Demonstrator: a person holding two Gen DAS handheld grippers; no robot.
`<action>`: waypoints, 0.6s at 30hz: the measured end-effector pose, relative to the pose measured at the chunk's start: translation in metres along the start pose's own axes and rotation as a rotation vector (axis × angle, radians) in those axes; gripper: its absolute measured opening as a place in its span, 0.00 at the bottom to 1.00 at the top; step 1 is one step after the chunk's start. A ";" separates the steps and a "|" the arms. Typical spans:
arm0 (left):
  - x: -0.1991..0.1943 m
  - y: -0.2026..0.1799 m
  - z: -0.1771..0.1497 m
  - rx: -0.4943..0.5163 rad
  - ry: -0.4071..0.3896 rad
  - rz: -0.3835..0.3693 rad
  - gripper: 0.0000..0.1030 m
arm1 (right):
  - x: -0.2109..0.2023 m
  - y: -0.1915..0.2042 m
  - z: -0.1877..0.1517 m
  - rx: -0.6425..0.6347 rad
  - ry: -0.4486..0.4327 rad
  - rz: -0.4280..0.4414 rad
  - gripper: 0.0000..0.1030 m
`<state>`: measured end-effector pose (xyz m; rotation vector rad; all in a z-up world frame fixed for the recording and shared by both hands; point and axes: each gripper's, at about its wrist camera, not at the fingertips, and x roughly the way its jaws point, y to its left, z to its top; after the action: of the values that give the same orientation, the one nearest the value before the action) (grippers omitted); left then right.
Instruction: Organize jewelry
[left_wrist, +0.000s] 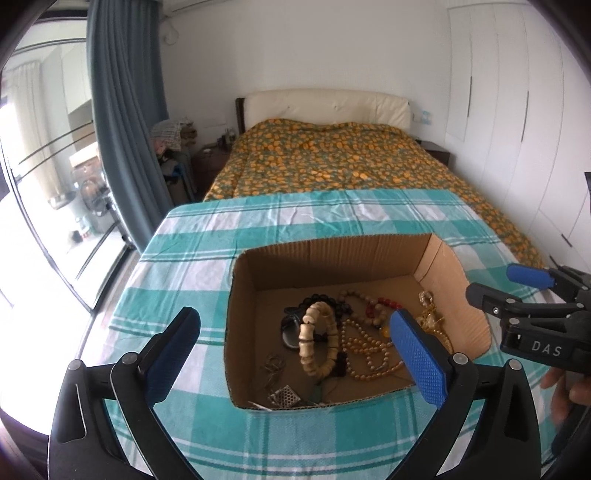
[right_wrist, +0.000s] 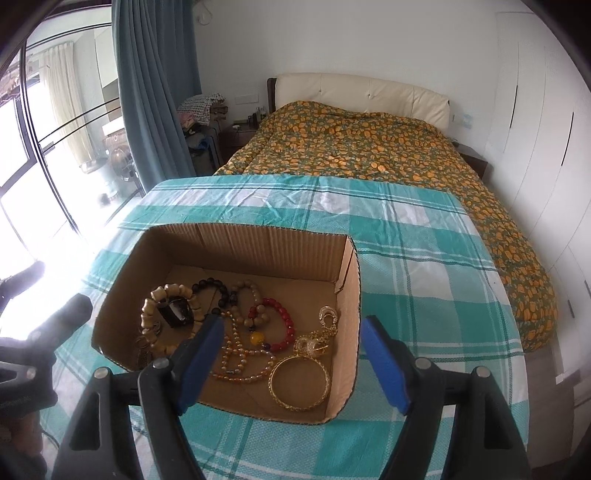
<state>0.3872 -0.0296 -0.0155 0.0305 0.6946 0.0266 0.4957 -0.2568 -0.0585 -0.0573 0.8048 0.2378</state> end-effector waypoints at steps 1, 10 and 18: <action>-0.004 0.002 0.000 -0.007 -0.008 0.008 0.99 | -0.007 0.000 -0.001 0.005 -0.008 0.002 0.76; -0.035 0.009 -0.001 -0.010 -0.042 0.062 1.00 | -0.058 0.013 -0.007 0.002 -0.079 -0.053 0.80; -0.062 0.011 -0.005 -0.021 -0.018 -0.001 1.00 | -0.090 0.018 -0.013 0.033 -0.079 -0.014 0.80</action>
<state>0.3364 -0.0206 0.0209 0.0105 0.6759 0.0326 0.4221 -0.2582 -0.0018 -0.0226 0.7290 0.2118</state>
